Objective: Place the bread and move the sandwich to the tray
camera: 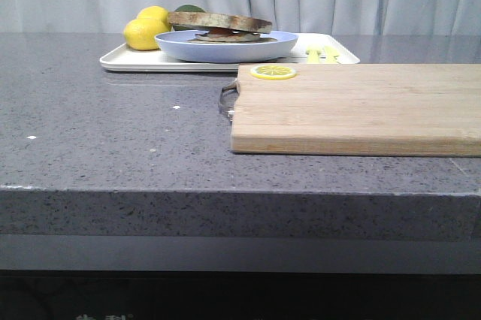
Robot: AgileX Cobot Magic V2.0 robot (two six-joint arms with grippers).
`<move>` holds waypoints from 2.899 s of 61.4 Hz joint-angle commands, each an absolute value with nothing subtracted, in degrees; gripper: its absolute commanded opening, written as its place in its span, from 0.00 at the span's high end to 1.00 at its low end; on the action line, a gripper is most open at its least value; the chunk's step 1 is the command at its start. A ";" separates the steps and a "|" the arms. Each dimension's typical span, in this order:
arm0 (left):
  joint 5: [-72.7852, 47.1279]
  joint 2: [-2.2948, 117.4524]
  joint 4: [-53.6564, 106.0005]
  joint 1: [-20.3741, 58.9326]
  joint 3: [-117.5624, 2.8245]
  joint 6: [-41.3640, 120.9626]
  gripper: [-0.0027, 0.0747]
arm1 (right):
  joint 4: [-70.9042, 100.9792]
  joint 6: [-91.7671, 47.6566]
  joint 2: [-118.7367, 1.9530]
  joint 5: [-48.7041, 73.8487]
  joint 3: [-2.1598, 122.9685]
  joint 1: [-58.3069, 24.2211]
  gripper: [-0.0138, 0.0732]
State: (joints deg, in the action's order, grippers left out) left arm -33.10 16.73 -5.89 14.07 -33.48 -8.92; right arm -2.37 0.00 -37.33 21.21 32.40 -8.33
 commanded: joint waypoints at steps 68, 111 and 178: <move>-7.94 -1.23 5.49 -3.39 -5.73 -3.27 0.99 | -3.07 0.00 -37.52 16.71 34.03 -8.11 0.97; -6.21 -1.36 5.49 -3.39 0.34 -3.27 0.99 | -3.07 0.00 -37.52 17.06 34.03 -8.11 0.97; -6.21 -1.36 5.49 -3.46 0.34 -3.27 0.99 | 0.00 -4.54 -11.98 -7.29 3.52 1.98 0.97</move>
